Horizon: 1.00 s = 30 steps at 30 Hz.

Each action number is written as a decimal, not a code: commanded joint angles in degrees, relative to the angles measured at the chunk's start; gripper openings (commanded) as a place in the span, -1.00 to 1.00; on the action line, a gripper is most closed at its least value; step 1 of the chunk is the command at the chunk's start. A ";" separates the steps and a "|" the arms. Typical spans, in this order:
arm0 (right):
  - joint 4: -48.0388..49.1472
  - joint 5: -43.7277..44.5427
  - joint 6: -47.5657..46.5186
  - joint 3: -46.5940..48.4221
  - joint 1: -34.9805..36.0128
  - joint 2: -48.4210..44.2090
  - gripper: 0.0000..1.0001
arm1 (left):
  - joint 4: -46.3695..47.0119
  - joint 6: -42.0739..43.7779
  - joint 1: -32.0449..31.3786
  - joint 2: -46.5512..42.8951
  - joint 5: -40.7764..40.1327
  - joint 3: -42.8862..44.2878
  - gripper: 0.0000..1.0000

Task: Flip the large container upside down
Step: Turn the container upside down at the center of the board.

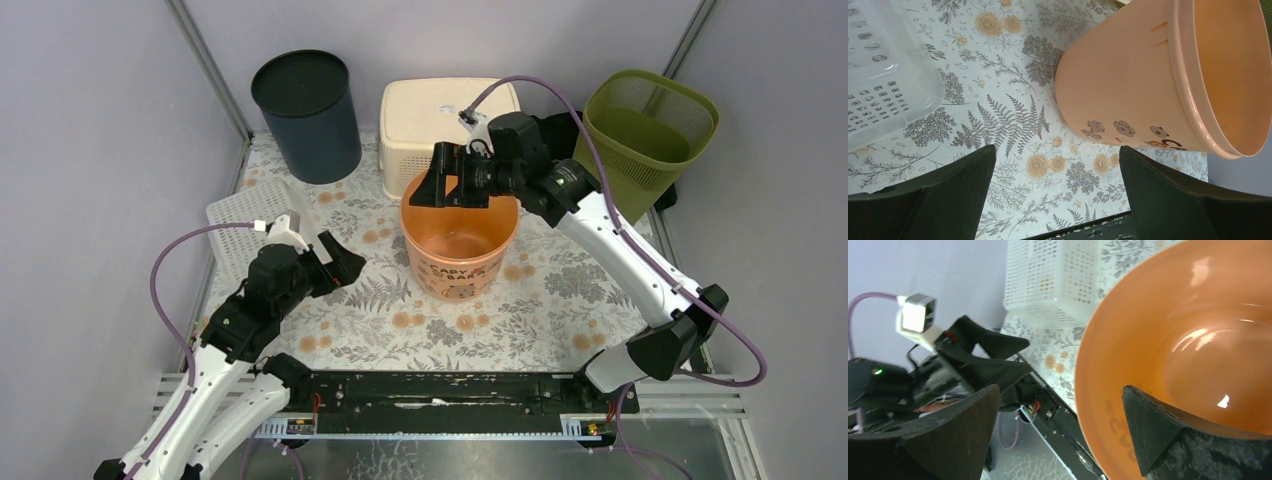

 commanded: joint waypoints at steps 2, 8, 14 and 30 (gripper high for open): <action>-7.39 13.19 -3.92 6.04 3.15 3.17 0.99 | -0.30 0.03 -0.25 -0.72 -2.56 0.96 1.00; -12.21 21.43 -5.24 12.22 8.80 8.75 1.00 | -0.58 -0.19 -0.21 -0.49 -2.49 0.85 1.00; -18.48 31.61 -5.84 19.62 14.73 15.58 0.75 | -1.16 -0.38 -0.23 -1.28 -2.62 1.15 1.00; -39.04 45.70 -8.29 39.07 21.40 32.50 0.24 | -1.81 -1.00 -0.23 -2.41 -2.13 1.47 1.00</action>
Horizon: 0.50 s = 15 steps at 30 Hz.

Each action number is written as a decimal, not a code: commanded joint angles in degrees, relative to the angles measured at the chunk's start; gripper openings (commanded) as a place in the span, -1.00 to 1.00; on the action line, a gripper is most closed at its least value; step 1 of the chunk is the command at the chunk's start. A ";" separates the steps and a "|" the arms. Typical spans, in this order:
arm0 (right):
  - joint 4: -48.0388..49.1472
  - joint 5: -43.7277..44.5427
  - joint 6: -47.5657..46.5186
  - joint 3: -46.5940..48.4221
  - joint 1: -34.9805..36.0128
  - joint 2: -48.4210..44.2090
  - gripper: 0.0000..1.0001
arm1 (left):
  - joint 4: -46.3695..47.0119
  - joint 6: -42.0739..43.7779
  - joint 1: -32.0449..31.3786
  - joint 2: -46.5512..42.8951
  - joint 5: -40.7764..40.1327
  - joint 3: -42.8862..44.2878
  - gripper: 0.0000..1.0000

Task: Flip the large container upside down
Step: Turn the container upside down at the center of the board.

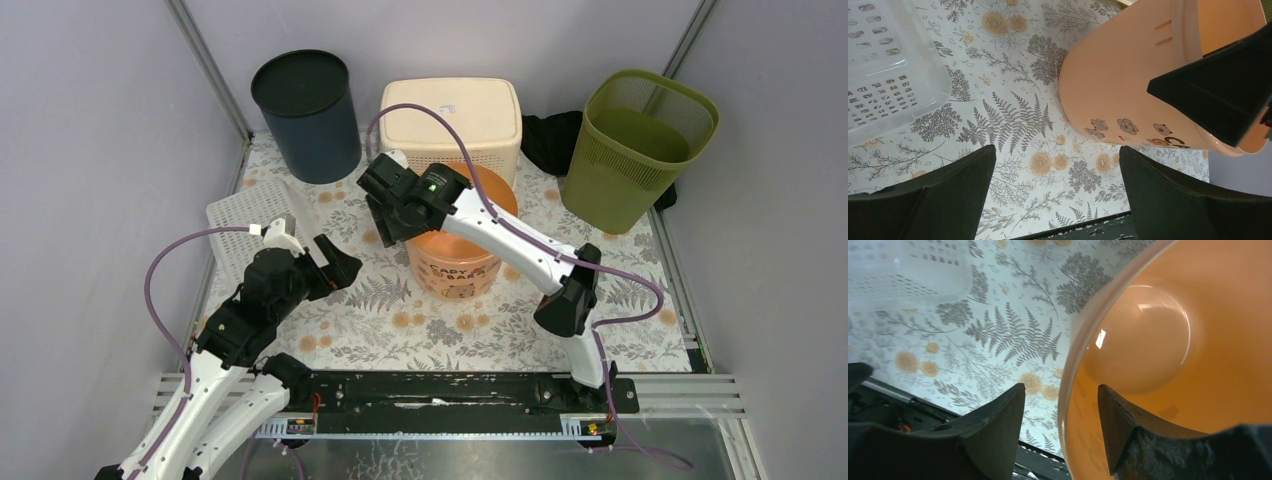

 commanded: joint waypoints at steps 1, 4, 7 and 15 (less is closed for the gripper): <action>-8.10 4.54 -1.04 4.72 0.38 2.16 0.23 | 0.09 -0.69 -0.22 -0.55 -0.80 1.45 1.00; -11.42 4.09 -1.07 6.34 0.37 3.74 0.15 | 0.09 -0.78 -0.23 -0.50 -0.74 1.46 1.00; -12.22 3.35 -1.36 6.60 0.39 4.03 -0.12 | 0.17 -0.87 -0.22 -0.42 -0.65 1.47 1.00; -12.69 1.66 -2.50 6.38 0.45 4.29 -0.64 | 0.09 -0.95 -0.22 -0.48 -0.61 1.43 1.00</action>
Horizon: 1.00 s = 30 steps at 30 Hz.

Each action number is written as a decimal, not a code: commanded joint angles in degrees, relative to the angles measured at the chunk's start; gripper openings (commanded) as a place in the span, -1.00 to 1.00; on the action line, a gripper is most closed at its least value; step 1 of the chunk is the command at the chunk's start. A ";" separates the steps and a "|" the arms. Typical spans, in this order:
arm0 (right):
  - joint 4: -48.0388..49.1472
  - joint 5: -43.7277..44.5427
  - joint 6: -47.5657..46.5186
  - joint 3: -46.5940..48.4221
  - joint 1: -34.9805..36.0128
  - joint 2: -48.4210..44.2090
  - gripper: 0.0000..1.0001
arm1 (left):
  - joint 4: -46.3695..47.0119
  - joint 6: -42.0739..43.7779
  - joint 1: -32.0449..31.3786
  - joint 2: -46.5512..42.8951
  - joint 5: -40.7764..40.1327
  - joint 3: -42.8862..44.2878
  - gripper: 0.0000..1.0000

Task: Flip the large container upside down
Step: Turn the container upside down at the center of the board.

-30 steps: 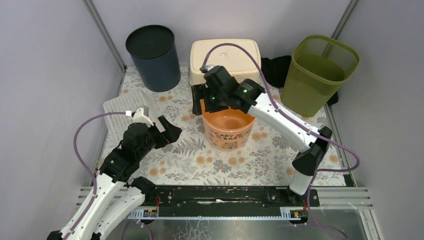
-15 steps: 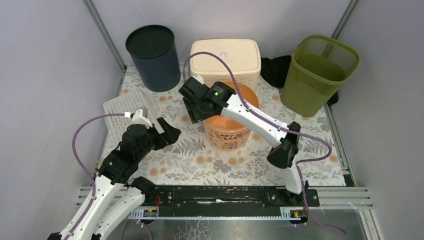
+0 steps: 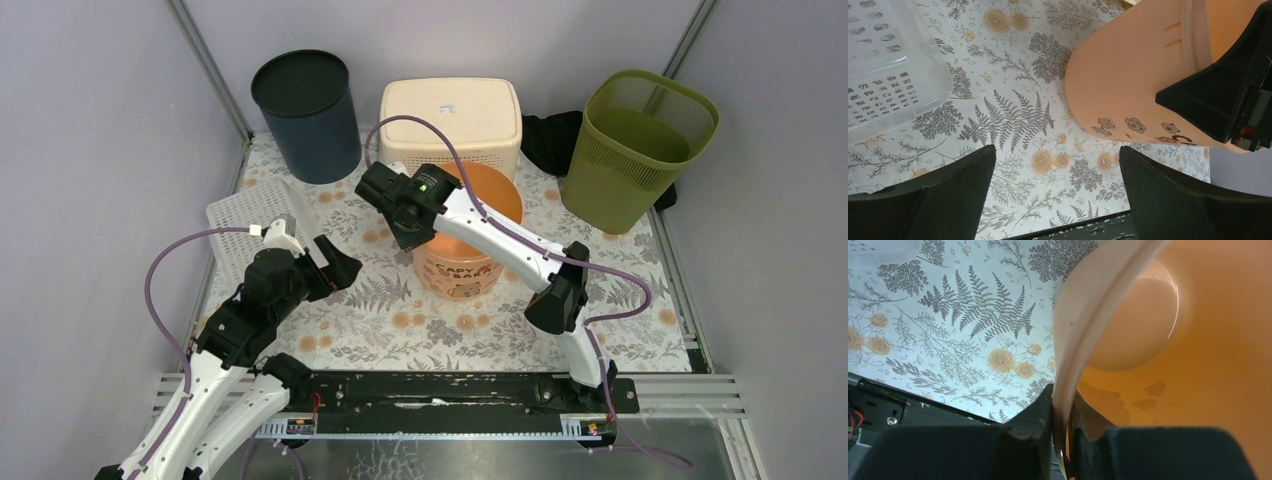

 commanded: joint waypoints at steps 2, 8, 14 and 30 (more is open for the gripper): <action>-2.37 0.37 -1.14 2.62 0.37 -0.15 -0.80 | 0.77 -0.78 -0.22 -0.38 -0.59 1.41 1.00; -2.16 -0.58 -1.66 2.82 0.29 -0.29 -0.94 | 0.81 -0.44 -0.22 0.08 -0.84 1.93 1.00; -2.72 -0.81 -2.17 5.50 0.24 -1.27 -1.00 | 0.81 0.01 -0.22 0.58 -1.14 2.85 1.00; 4.29 -7.31 -2.92 5.76 -2.75 -13.54 -1.00 | -0.66 0.27 -0.26 0.80 -2.16 6.27 1.00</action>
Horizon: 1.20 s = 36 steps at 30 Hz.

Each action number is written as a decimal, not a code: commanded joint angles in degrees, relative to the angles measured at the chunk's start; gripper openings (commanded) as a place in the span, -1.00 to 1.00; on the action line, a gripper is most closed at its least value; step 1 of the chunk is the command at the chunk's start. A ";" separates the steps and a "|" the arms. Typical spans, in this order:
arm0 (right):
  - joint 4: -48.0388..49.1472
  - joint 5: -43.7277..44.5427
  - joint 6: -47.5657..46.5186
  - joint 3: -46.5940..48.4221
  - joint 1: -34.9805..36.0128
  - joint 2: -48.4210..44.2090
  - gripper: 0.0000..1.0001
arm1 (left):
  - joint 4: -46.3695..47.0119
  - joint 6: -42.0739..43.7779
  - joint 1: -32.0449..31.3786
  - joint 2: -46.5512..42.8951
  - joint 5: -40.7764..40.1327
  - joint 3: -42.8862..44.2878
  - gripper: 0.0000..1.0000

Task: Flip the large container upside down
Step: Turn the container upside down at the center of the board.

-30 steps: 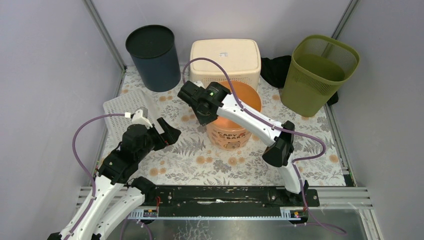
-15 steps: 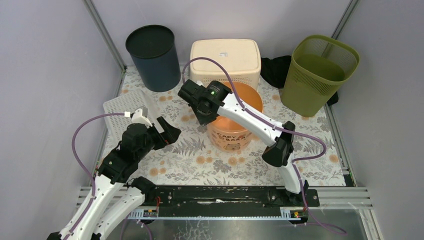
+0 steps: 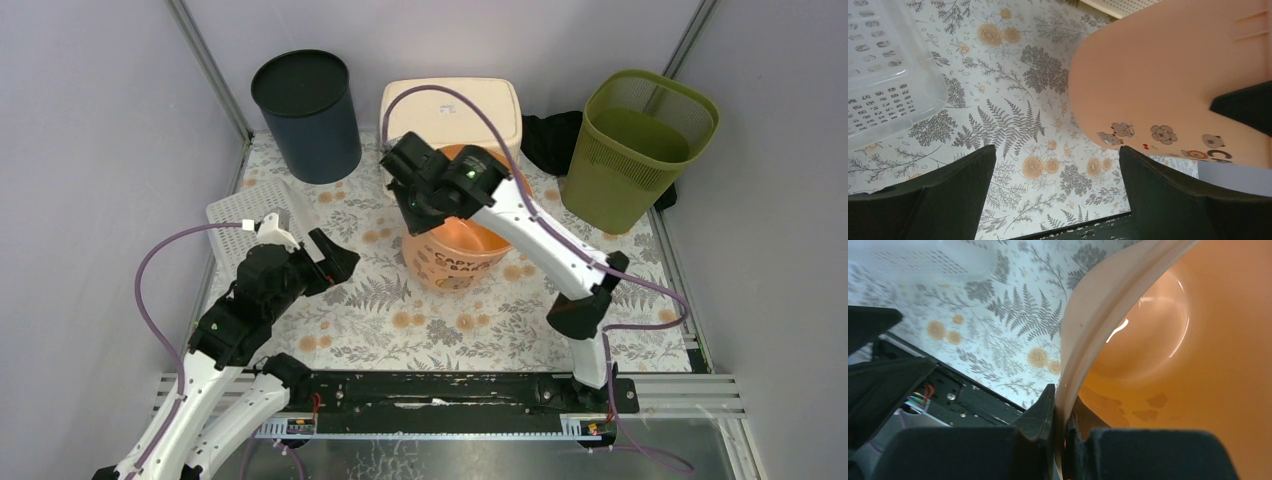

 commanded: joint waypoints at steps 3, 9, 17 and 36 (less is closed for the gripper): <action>7.93 -4.19 -1.50 -0.84 -2.76 -10.17 -1.00 | -0.15 0.66 -0.23 -0.41 -2.08 3.34 1.00; 13.91 -8.95 -0.19 -5.79 -5.32 -16.60 -1.00 | -0.59 0.66 -0.24 -0.67 -2.56 4.20 1.00; 27.86 -24.26 4.22 -20.74 -12.50 -26.66 -1.00 | -1.82 0.59 -0.22 -1.38 -3.19 5.80 1.00; 64.13 -54.76 22.60 -52.80 -26.22 -39.02 -1.00 | -4.15 0.15 -0.22 -3.15 -2.70 8.17 1.00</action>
